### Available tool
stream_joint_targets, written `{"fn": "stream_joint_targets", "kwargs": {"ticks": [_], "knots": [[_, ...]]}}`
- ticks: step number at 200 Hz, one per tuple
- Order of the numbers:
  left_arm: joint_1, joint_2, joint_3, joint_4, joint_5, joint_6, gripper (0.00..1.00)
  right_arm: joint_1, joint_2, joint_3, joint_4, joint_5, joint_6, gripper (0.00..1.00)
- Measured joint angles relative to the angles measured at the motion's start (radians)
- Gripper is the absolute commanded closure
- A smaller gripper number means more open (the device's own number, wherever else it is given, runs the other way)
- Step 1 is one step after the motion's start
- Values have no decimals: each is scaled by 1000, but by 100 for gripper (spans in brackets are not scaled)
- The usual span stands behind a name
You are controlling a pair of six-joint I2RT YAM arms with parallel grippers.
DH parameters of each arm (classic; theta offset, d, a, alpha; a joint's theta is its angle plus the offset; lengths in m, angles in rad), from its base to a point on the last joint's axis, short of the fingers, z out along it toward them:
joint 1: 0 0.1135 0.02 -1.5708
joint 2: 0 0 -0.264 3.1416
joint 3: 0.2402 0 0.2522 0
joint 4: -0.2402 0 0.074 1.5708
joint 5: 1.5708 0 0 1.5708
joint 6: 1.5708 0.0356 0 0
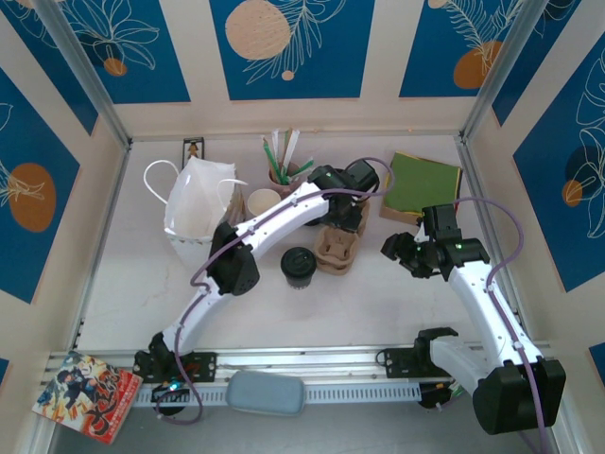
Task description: Pack the takeout coffee
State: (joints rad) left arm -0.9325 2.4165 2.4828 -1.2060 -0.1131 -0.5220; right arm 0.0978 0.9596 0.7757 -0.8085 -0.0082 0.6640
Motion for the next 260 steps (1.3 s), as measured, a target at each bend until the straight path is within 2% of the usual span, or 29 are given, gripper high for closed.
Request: {"fn": "stream_joint_targets", "kwargs": {"ticks": [105,175,219,260], "knots": [[1,-146,3,77,0,-22,66,0,0,0,23,0,0,42],[1,-275,3,106,0,15,66,1,0,29,39,-18,0,41],[0,-381,3,117,-26,64,66,48,0,87,75,-26,0,37],[1,-504,-26,128,-102,122,66,137,0,137,123,-25,-5,24]]}}
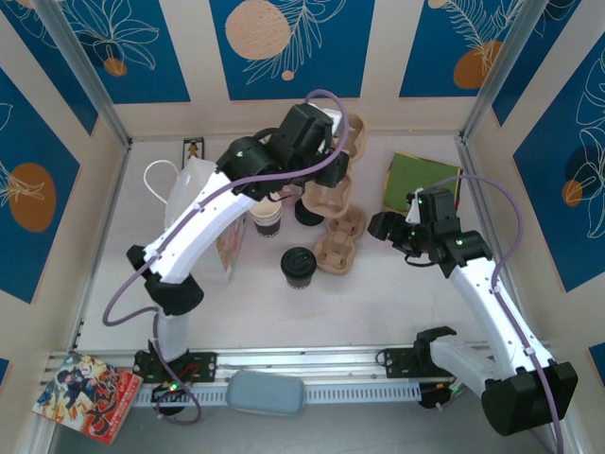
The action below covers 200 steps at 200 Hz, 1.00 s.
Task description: Pack the takeout coffee
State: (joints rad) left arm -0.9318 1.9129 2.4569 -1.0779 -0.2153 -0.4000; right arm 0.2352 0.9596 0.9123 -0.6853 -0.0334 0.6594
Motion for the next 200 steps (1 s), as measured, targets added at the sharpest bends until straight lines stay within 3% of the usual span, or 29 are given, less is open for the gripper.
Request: {"fn": "stream_joint_targets", "kwargs": {"ticks": [40,48,119,200], "knots": [[14,-89,-25,-3,-102,49,68,99,14,68,48,11,-16,13],[19,-108,-38,-5,-121,60,68,114,22,83,55,18,-15,0],[146,-281,-175,-12,-255,122,67,202,128,150,89,64,-14,1],[231,-473,-410,69,-415,279,67,256,188,177,95,91,-2,1]]}}
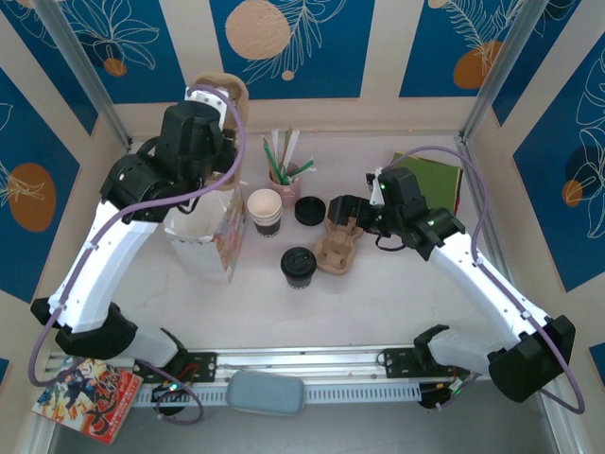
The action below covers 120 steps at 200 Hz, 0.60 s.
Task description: Pack the takeout coffee
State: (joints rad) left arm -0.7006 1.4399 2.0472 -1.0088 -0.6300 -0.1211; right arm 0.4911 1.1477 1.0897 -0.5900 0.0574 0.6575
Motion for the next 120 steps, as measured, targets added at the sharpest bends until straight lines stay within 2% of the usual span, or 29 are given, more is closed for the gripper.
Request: {"fn": "stream_joint_targets", "kwargs": {"ticks": [75,120], "knots": [[100,-72,-189,97,-28,113,66,18,33,9,2,19,6,1],[120,-79,-302,134,-26,142,66,20,36,11,3,22,6,1]]}}
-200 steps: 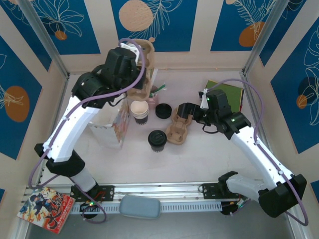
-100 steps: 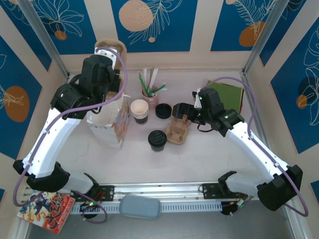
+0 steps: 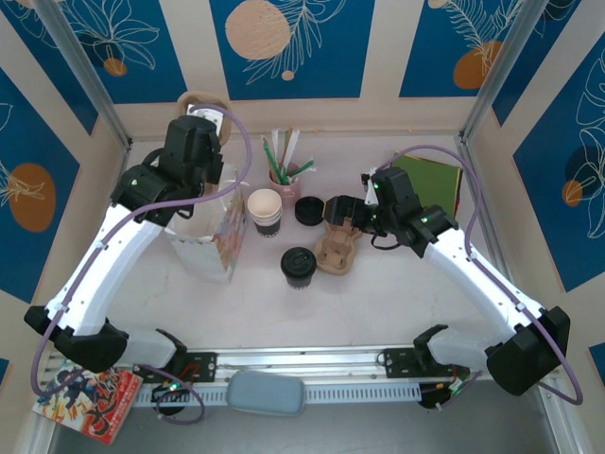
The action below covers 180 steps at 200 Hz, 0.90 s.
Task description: Pack the takeout coffee
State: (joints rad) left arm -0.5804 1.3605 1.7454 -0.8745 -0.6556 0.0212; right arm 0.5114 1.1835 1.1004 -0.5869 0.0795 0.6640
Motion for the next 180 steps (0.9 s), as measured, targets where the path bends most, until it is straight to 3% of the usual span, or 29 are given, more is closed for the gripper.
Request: {"fn": "stream_joint_targets", "kwargs": {"ticks": [79,180], "knots": [[16,-63,-126,3,39,-27,66,4,49,24,1,0,4,1],[95,-109,-241,-88,197,-132,66,4,57,26,4,0,11,1]]}}
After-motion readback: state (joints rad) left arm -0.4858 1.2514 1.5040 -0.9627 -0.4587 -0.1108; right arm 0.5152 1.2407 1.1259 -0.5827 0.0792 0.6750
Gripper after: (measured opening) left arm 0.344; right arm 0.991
